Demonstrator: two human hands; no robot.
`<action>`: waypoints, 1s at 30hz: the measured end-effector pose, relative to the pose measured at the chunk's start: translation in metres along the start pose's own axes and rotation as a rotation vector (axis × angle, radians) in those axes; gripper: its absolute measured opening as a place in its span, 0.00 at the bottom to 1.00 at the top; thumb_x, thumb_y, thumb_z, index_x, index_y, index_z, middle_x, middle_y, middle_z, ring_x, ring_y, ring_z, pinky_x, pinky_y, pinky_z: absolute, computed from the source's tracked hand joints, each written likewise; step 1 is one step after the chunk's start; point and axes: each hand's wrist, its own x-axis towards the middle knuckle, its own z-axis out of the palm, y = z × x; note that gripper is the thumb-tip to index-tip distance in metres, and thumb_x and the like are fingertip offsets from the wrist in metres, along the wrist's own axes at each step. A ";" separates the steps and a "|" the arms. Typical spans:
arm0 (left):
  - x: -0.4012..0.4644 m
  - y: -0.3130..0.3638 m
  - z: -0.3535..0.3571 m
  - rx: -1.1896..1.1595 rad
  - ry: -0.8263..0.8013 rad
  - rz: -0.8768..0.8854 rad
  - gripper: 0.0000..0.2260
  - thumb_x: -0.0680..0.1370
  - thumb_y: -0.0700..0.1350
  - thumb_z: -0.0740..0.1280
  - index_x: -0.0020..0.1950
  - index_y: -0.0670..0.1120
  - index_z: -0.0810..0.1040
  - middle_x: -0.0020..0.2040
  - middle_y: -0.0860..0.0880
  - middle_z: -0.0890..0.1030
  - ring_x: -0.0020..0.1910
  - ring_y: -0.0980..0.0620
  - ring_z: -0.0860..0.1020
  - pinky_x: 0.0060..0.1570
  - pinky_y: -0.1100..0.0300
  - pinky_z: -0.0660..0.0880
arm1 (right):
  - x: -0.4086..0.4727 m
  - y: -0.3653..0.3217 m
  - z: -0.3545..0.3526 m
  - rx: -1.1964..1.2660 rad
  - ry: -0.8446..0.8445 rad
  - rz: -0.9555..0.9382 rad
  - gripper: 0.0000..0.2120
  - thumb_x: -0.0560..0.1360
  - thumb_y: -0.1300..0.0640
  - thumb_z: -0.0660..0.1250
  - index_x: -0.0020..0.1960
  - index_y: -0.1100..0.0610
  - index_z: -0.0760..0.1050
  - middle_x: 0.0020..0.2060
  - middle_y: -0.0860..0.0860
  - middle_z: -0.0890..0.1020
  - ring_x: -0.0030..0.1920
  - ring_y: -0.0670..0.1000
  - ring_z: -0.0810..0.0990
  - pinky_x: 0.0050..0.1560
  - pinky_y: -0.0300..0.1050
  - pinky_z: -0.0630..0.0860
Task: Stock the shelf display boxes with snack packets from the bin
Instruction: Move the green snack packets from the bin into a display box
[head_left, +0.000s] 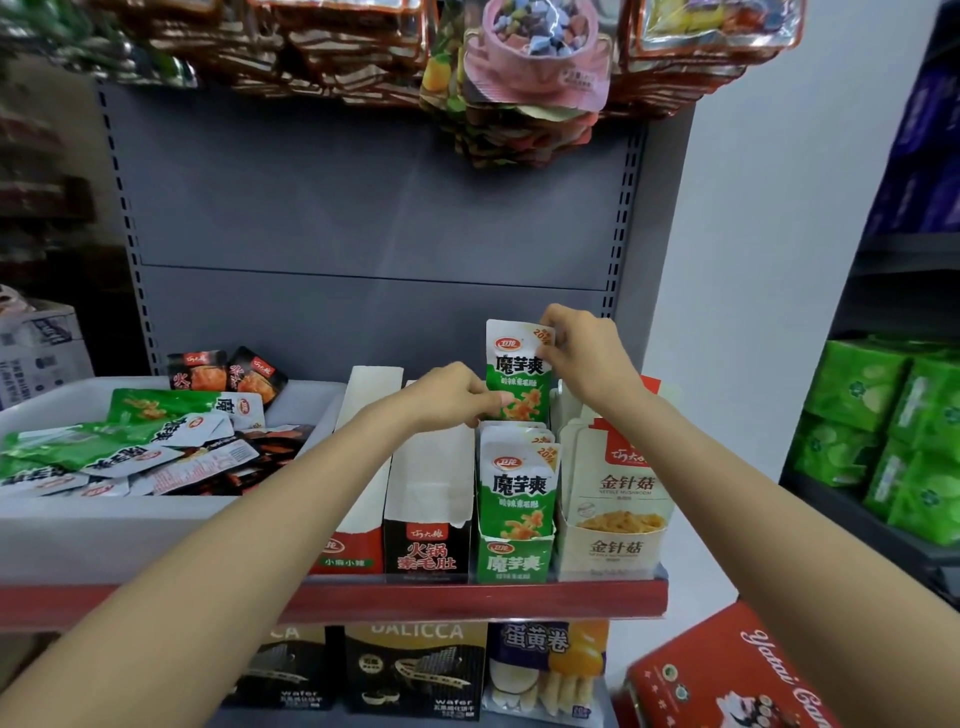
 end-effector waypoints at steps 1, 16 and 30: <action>-0.001 0.002 0.000 0.015 -0.030 -0.006 0.18 0.78 0.57 0.62 0.48 0.43 0.82 0.47 0.48 0.82 0.49 0.50 0.80 0.52 0.53 0.76 | -0.001 0.001 0.000 0.012 0.010 0.001 0.03 0.77 0.62 0.64 0.48 0.56 0.70 0.48 0.57 0.82 0.45 0.56 0.81 0.42 0.46 0.78; -0.021 0.009 -0.005 0.001 -0.109 0.031 0.07 0.78 0.47 0.66 0.51 0.45 0.80 0.48 0.50 0.78 0.44 0.53 0.78 0.39 0.64 0.71 | -0.013 -0.001 -0.013 0.159 0.019 0.024 0.05 0.76 0.65 0.65 0.45 0.56 0.71 0.41 0.55 0.81 0.41 0.56 0.81 0.46 0.54 0.80; -0.033 -0.007 0.014 -0.063 0.086 0.080 0.04 0.77 0.48 0.67 0.52 0.51 0.78 0.56 0.48 0.80 0.49 0.52 0.77 0.56 0.53 0.75 | -0.017 -0.003 0.008 -0.172 -0.256 0.002 0.11 0.76 0.67 0.60 0.53 0.58 0.78 0.49 0.56 0.82 0.47 0.58 0.81 0.49 0.51 0.79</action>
